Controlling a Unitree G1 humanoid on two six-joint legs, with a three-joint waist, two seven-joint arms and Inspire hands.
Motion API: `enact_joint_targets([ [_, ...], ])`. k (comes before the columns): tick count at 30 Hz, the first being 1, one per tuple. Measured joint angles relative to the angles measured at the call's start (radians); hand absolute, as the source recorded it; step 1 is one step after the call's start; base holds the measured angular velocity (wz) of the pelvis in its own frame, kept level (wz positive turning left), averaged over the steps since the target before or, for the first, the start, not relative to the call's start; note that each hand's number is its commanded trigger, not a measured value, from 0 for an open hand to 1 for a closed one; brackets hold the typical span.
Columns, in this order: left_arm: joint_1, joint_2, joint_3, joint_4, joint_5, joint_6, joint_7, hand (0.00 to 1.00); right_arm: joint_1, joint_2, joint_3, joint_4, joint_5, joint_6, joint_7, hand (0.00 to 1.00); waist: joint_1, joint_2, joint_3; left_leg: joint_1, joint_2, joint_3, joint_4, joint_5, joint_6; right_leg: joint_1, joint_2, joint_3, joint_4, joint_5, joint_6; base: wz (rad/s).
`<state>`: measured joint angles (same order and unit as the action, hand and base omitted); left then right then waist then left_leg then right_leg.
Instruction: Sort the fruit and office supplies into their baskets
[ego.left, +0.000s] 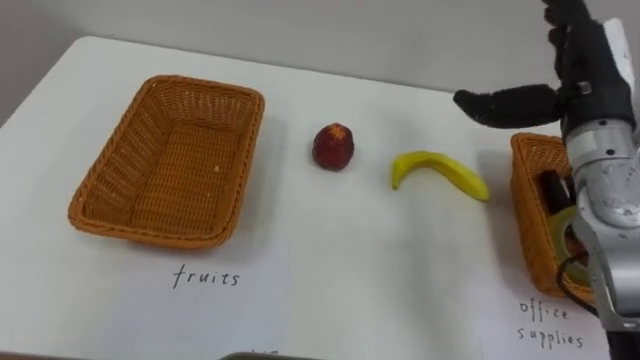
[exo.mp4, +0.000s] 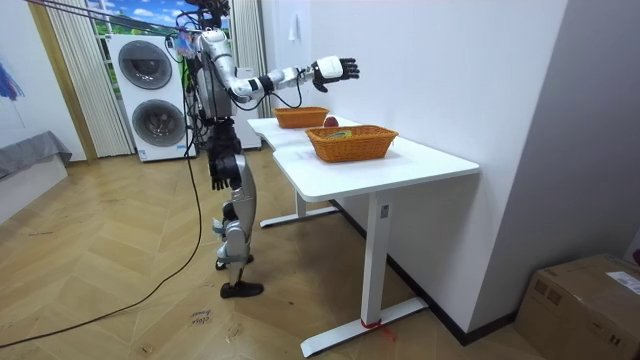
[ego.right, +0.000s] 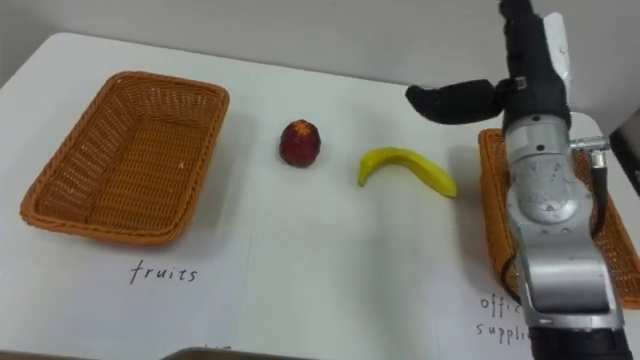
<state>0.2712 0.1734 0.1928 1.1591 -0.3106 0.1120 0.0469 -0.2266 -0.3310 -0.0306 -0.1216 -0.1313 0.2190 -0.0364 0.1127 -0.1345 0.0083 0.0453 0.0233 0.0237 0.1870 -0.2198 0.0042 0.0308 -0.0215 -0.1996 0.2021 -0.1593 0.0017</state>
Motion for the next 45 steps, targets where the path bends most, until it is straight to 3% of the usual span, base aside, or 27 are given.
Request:
enact_joint_targets([
  [4, -0.001, 0.008, -0.005, -0.001, -0.001, 0.0, -0.017, 0.0, -0.011, -0.015, 0.05, 0.019, -0.009, 0.0, 0.049, 0.0, 0.016, -0.01, -0.005, -0.019, 0.0, 0.0, 0.007, 0.001, 0.0, -0.014, -0.002, -0.005, 0.001, 0.0, 0.0, 0.03],
  [7, -0.014, 0.024, -0.015, 0.0, -0.001, 0.007, -0.013, 0.0, -0.047, -0.052, 0.086, 0.114, 0.003, 0.002, 0.086, 0.0, 0.028, -0.024, -0.0084, -0.027, -0.001, -0.006, 0.01, 0.001, 0.0, -0.016, -0.005, -0.016, 0.0, 0.0, 0.0, 0.1],
  [11, -0.026, 0.039, -0.031, 0.0, 0.0, 0.013, -0.01, 0.0, -0.058, -0.071, 0.092, 0.151, -0.006, 0.005, 0.132, 0.0, 0.036, -0.037, -0.0063, -0.039, -0.002, -0.019, 0.014, 0.002, 0.0, -0.019, -0.006, -0.025, -0.001, 0.0, 0.0, 0.09],
  [18, -0.034, 0.041, -0.043, 0.01, -0.001, 0.014, -0.011, 0.0, -0.059, -0.114, 0.13, 0.163, -0.09, 0.005, 0.208, 0.0, 0.035, -0.034, -0.0028, -0.05, -0.004, -0.021, 0.023, 0.002, 0.001, -0.029, -0.007, -0.025, -0.005, 0.0, -0.001, 0.01],
  [28, -0.039, 0.051, -0.041, 0.009, 0.01, 0.032, -0.019, 0.0, -0.057, -0.138, 0.135, 0.194, -0.271, 0.023, 0.316, 0.0, 0.035, -0.048, -0.0044, -0.056, -0.003, -0.014, 0.017, 0.003, 0.0, -0.037, -0.005, -0.023, -0.016, 0.001, -0.002, -0.02],
  [36, -0.043, 0.065, -0.041, 0.012, 0.01, 0.034, -0.028, 0.0, -0.058, -0.146, 0.135, 0.266, -0.312, 0.023, 0.322, 0.0, 0.039, -0.056, -0.0053, -0.056, -0.003, -0.013, 0.019, 0.003, 0.001, -0.04, -0.005, -0.022, -0.017, 0.001, -0.002, 0.0],
  [41, -0.043, 0.076, -0.041, 0.008, 0.01, 0.037, -0.037, 0.0, -0.058, -0.151, 0.135, 0.279, -0.312, 0.042, 0.323, 0.0, 0.039, -0.057, -0.005, -0.055, -0.004, -0.013, 0.019, 0.003, 0.0, -0.038, -0.005, -0.022, -0.016, 0.002, -0.003, 0.0],
  [45, -0.043, 0.078, -0.041, 0.005, 0.026, 0.037, -0.038, 0.0, -0.058, -0.151, 0.135, 0.305, -0.316, 0.043, 0.323, 0.0, 0.042, -0.055, -0.0012, -0.055, -0.004, -0.016, 0.018, 0.003, 0.0, -0.035, -0.005, -0.023, -0.016, 0.002, -0.003, 0.0],
])
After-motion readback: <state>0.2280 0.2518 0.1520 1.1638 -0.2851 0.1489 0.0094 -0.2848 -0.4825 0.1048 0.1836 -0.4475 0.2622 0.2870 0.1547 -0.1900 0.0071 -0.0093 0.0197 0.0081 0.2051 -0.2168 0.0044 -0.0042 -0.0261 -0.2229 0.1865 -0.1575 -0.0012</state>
